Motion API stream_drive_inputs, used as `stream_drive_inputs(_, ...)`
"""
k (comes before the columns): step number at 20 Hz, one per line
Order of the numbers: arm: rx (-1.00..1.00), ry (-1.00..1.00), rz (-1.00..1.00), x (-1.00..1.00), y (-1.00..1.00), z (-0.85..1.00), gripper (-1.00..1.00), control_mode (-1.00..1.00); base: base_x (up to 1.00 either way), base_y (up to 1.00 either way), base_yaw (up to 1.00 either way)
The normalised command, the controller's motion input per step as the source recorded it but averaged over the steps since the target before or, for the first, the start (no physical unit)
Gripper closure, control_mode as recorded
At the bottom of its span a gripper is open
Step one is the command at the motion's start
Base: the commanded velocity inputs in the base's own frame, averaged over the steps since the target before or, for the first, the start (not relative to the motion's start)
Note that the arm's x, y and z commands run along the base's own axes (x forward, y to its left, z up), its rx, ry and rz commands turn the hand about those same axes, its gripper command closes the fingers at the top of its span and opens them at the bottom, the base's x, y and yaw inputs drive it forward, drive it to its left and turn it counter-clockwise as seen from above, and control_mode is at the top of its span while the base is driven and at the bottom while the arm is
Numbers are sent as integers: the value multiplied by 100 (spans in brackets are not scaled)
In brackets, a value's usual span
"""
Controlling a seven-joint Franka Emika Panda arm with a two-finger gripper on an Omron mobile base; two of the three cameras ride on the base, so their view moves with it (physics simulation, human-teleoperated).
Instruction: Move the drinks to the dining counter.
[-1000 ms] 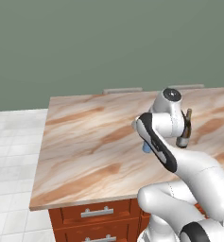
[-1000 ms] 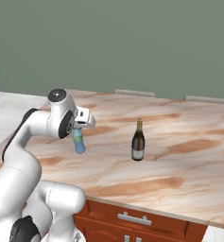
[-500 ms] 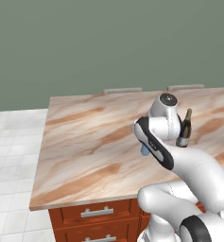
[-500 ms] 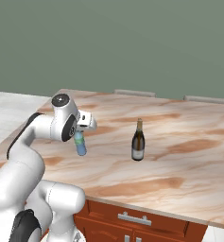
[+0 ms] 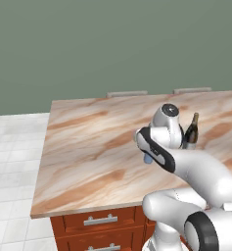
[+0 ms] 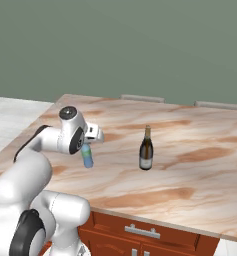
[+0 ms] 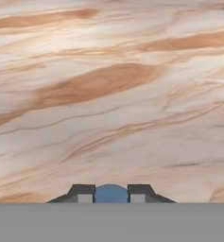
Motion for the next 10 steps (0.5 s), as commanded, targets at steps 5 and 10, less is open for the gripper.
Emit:
stream_drive_inputs(5,0,0,0,11,0,-30,100,-100,0,0,0)
stream_drive_inputs(10,0,0,0,5,0,-29,100,-100,0,0,0)
